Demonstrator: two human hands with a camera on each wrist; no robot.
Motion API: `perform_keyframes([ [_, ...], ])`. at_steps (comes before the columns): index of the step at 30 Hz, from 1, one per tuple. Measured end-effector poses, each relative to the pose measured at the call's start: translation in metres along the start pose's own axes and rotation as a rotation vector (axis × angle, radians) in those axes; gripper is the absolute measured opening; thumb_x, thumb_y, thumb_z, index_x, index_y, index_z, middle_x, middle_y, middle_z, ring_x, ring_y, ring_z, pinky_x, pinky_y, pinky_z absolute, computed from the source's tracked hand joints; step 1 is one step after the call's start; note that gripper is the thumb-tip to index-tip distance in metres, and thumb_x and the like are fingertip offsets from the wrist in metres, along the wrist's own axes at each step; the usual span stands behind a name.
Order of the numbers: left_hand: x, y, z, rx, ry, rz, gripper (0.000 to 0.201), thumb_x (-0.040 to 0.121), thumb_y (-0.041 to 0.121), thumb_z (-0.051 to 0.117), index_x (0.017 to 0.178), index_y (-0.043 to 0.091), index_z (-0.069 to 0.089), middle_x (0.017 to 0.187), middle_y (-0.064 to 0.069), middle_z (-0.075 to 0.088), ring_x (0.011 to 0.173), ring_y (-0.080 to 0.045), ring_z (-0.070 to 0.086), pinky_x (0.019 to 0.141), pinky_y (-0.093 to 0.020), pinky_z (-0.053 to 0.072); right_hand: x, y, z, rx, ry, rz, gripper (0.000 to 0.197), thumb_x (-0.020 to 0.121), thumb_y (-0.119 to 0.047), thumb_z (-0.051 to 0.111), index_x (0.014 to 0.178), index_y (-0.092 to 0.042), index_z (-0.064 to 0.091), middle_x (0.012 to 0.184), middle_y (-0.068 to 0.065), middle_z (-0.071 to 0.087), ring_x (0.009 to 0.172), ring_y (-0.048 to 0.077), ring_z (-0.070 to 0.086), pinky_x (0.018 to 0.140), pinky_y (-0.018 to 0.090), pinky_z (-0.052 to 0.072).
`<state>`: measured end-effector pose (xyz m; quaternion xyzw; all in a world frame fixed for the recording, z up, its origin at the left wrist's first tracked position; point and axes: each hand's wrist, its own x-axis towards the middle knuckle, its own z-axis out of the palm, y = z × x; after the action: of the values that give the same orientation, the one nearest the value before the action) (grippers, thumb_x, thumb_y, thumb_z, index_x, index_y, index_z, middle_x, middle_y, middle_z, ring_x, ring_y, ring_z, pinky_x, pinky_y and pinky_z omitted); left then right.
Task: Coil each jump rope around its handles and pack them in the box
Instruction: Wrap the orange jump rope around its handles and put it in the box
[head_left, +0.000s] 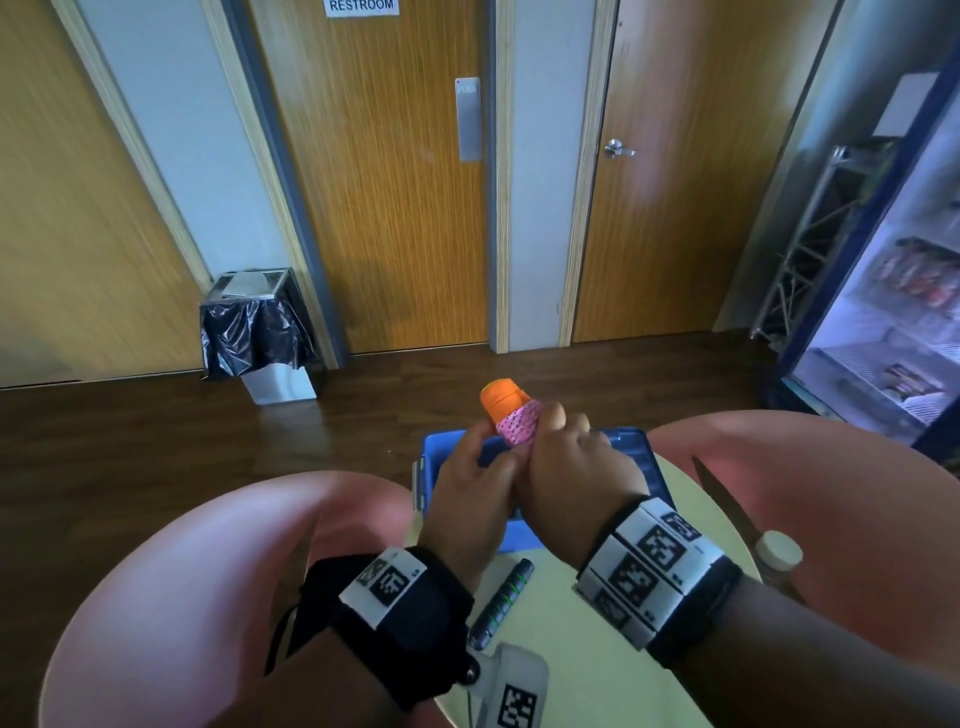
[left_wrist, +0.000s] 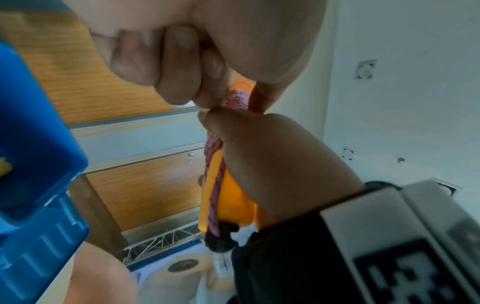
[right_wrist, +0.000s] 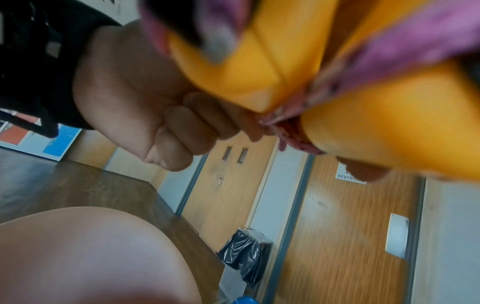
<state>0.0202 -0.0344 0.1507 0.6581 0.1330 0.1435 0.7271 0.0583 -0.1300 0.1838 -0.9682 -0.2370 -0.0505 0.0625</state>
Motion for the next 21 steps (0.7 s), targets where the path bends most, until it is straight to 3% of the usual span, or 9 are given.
perform_keyframes([
  [3, 0.002, 0.005, -0.003, 0.004, -0.049, -0.061, 0.019, 0.095, 0.003, 0.05, 0.086, 0.013, 0.064, 0.047, 0.01, 0.05, 0.042, -0.007, 0.043, 0.042, -0.016, 0.034, 0.002, -0.001, 0.007, -0.062, -0.058, 0.002, 0.036, 0.098, -0.029, 0.044, 0.125, -0.007, 0.036, 0.119, 0.01, 0.052, 0.106, 0.027, 0.062, 0.076, 0.037, 0.054],
  [6, 0.0, 0.006, -0.007, -0.073, -0.078, -0.203, 0.038, 0.098, 0.009, 0.048, 0.061, 0.016, 0.05, 0.038, 0.008, 0.04, 0.03, -0.005, 0.035, 0.033, -0.015, 0.025, 0.002, -0.004, 0.016, -0.123, -0.061, -0.007, 0.033, 0.098, -0.025, 0.041, 0.125, -0.008, 0.036, 0.118, 0.01, 0.052, 0.105, 0.028, 0.06, 0.075, 0.037, 0.052],
  [9, 0.003, -0.01, -0.017, -0.078, -0.082, -0.384, 0.055, 0.096, 0.032, 0.051, 0.042, 0.022, 0.043, 0.042, 0.006, 0.029, 0.038, -0.012, 0.019, 0.046, -0.027, 0.005, 0.001, -0.007, 0.027, -0.222, -0.098, -0.035, 0.039, 0.098, -0.021, 0.04, 0.132, -0.005, 0.033, 0.121, 0.012, 0.052, 0.106, 0.031, 0.059, 0.08, 0.042, 0.049],
  [12, 0.0, -0.02, -0.023, -0.053, -0.135, -0.44, 0.04, 0.095, 0.035, 0.053, 0.056, 0.024, 0.05, 0.049, 0.007, 0.022, 0.043, -0.011, 0.011, 0.048, -0.026, 0.002, 0.004, -0.005, 0.032, -0.25, -0.132, -0.045, 0.041, 0.097, -0.021, 0.043, 0.134, -0.005, 0.033, 0.121, 0.012, 0.052, 0.105, 0.031, 0.059, 0.078, 0.042, 0.049],
  [14, -0.003, -0.023, -0.021, -0.103, -0.141, -0.354, 0.02, 0.098, 0.025, 0.05, 0.085, 0.026, 0.065, 0.05, 0.007, 0.027, 0.04, -0.009, 0.015, 0.04, -0.02, 0.008, 0.008, -0.001, 0.03, -0.171, -0.129, -0.024, 0.039, 0.096, -0.024, 0.045, 0.129, -0.006, 0.036, 0.118, 0.011, 0.053, 0.103, 0.027, 0.061, 0.074, 0.039, 0.051],
  [15, -0.002, -0.025, -0.019, -0.101, -0.143, -0.296, 0.019, 0.098, 0.02, 0.05, 0.1, 0.025, 0.068, 0.05, 0.007, 0.038, 0.038, -0.008, 0.026, 0.037, -0.018, 0.019, 0.01, 0.002, 0.028, -0.102, -0.134, -0.017, 0.037, 0.096, -0.028, 0.047, 0.126, -0.007, 0.038, 0.117, 0.01, 0.054, 0.103, 0.026, 0.062, 0.073, 0.038, 0.052],
  [17, 0.004, -0.035, -0.019, 0.042, -0.118, -0.142, 0.024, 0.094, 0.017, 0.056, 0.114, 0.021, 0.068, 0.072, 0.008, 0.068, 0.056, -0.006, 0.059, 0.057, -0.018, 0.047, 0.013, 0.008, 0.026, 0.038, -0.173, -0.006, 0.034, 0.097, -0.034, 0.048, 0.119, -0.009, 0.04, 0.116, 0.01, 0.056, 0.103, 0.027, 0.064, 0.077, 0.037, 0.053],
  [18, 0.008, -0.039, -0.022, 0.129, -0.109, -0.088, 0.022, 0.092, 0.016, 0.06, 0.11, 0.022, 0.07, 0.08, 0.012, 0.072, 0.067, -0.002, 0.063, 0.067, -0.018, 0.049, 0.012, 0.009, 0.024, 0.079, -0.2, -0.005, 0.034, 0.097, -0.034, 0.048, 0.118, -0.009, 0.04, 0.116, 0.01, 0.056, 0.104, 0.027, 0.064, 0.079, 0.037, 0.052],
  [21, 0.011, -0.037, -0.022, 0.238, -0.083, -0.092, 0.015, 0.088, 0.017, 0.067, 0.085, 0.031, 0.07, 0.07, 0.012, 0.07, 0.067, -0.007, 0.065, 0.065, -0.021, 0.051, 0.005, 0.008, 0.025, -0.009, -0.19, -0.042, 0.038, 0.096, -0.033, 0.048, 0.124, -0.008, 0.038, 0.118, 0.009, 0.054, 0.106, 0.026, 0.062, 0.079, 0.037, 0.052],
])
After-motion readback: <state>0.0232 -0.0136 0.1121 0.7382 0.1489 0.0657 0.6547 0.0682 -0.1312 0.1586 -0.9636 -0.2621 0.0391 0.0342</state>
